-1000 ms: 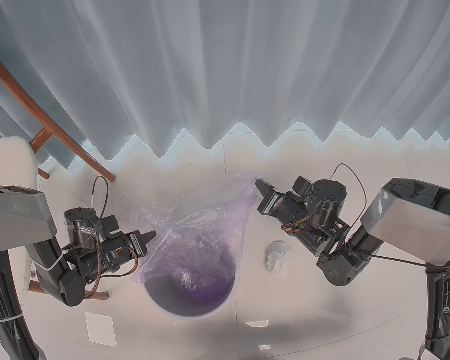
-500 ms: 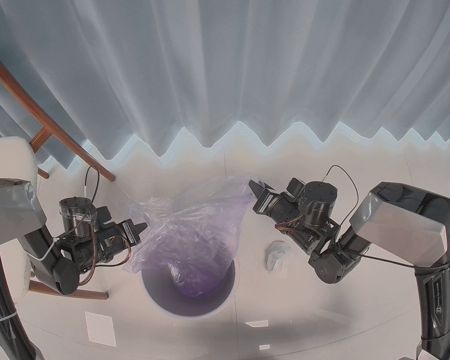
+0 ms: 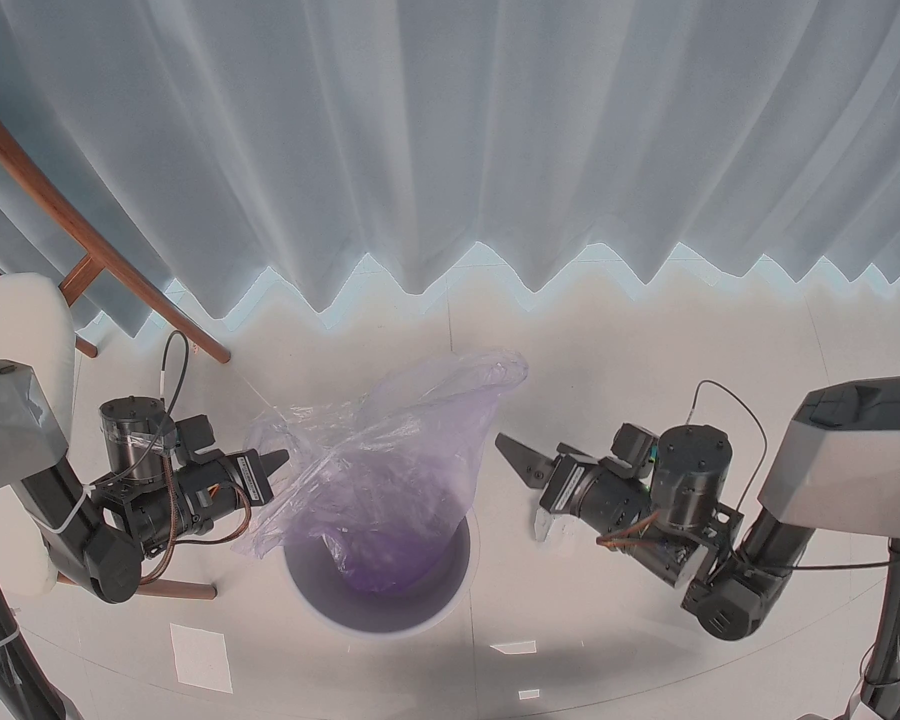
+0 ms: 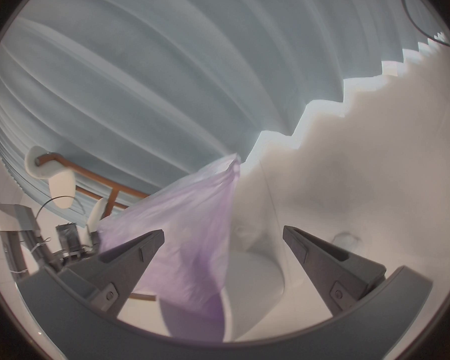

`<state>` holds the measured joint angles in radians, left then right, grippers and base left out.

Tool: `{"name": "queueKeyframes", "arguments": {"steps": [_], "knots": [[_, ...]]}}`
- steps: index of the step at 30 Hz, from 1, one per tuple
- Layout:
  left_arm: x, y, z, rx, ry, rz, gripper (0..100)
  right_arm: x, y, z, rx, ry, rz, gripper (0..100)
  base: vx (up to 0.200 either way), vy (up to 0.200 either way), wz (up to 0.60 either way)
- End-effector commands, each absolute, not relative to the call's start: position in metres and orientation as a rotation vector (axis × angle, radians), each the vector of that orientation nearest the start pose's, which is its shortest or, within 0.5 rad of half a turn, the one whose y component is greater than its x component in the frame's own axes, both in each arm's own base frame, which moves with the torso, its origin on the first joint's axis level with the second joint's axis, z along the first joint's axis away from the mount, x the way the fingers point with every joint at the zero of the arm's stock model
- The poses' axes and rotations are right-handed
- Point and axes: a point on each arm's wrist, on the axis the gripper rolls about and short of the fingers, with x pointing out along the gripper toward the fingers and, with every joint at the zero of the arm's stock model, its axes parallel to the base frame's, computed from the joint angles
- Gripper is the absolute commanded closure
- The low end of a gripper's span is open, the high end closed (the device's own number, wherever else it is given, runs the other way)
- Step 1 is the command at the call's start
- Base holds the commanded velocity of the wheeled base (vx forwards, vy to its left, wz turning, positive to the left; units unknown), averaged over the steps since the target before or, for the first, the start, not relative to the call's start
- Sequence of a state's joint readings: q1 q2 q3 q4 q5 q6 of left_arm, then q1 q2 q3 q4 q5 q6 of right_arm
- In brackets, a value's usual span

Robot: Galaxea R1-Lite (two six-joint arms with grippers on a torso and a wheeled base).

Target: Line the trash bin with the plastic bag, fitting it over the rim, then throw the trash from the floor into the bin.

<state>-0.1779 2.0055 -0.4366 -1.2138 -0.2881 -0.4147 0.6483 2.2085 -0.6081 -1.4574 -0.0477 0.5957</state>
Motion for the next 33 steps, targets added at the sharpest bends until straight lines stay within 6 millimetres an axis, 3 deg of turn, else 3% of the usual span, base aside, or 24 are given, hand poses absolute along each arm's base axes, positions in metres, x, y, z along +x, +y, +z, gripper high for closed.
{"name": "queueKeyframes", "arguments": {"steps": [1, 8, 19, 33], "knots": [[0.279, -0.06, 0.064, -0.339, 0.447, -0.4, 100, 0.229, 0.223, 0.077, 0.579, 0.323, 0.639, 0, 0.0, 0.0, 0.0], [0.274, -0.063, 0.064, -0.328, 0.439, -0.419, 100, 0.239, 0.238, 0.093, 0.683, 0.284, 0.651, 0, 0.0, 0.0, 0.0], [0.271, -0.071, 0.06, -0.32, 0.41, -0.448, 100, 0.26, 0.26, 0.102, 0.846, 0.388, 0.609, 0, 0.0, 0.0, 0.0], [0.266, -0.074, 0.058, -0.27, 0.408, -0.473, 100, 0.289, 0.288, 0.081, 0.844, 0.473, 0.562, 0, 0.0, 0.0, 0.0]]}}
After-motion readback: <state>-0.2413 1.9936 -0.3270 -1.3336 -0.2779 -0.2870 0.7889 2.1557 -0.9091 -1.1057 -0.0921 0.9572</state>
